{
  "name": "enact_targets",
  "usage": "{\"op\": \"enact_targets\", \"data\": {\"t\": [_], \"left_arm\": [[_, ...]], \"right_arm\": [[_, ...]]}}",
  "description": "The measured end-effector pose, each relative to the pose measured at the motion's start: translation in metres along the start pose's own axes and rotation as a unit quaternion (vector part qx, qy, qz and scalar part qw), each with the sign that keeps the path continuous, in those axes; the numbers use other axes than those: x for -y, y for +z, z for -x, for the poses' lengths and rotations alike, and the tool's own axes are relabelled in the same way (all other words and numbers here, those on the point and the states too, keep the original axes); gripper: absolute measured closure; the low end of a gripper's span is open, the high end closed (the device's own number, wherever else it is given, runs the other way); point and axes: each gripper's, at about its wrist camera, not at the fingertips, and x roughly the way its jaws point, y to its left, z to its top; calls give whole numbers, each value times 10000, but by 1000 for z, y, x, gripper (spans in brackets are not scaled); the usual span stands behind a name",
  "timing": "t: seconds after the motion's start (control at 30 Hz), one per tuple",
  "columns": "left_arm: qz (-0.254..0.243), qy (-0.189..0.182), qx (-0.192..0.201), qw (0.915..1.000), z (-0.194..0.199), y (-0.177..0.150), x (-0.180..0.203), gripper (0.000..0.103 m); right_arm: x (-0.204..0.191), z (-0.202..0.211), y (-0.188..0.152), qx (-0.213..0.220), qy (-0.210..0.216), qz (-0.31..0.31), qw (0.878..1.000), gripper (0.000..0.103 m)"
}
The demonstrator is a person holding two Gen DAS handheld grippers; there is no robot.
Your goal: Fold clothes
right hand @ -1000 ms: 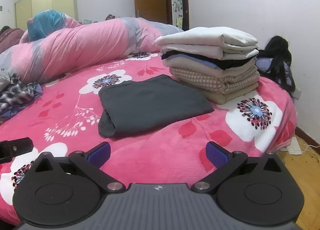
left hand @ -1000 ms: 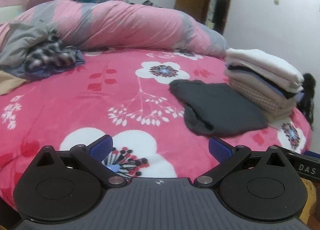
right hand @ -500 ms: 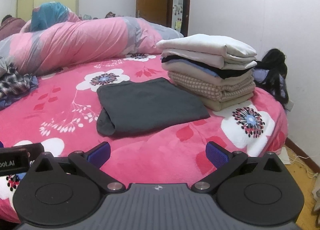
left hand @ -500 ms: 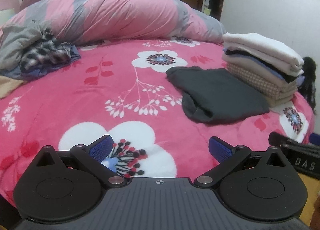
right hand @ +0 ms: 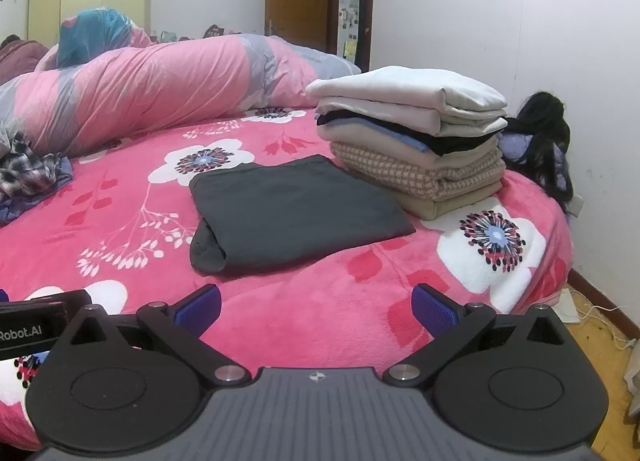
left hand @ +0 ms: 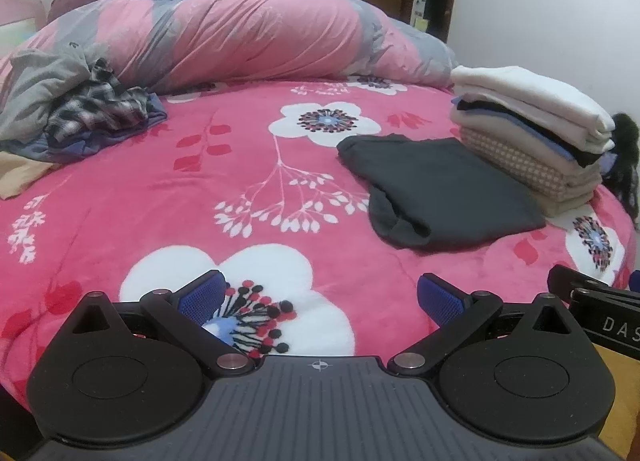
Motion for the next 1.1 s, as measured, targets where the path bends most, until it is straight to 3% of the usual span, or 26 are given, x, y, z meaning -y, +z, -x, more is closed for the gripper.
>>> {"op": "enact_targets", "data": {"t": [1.1], "left_arm": [[66, 101, -37, 9999, -4, -1, -1, 0]], "right_arm": [[-8, -3, -1, -55, 19, 32, 10000, 0]]}}
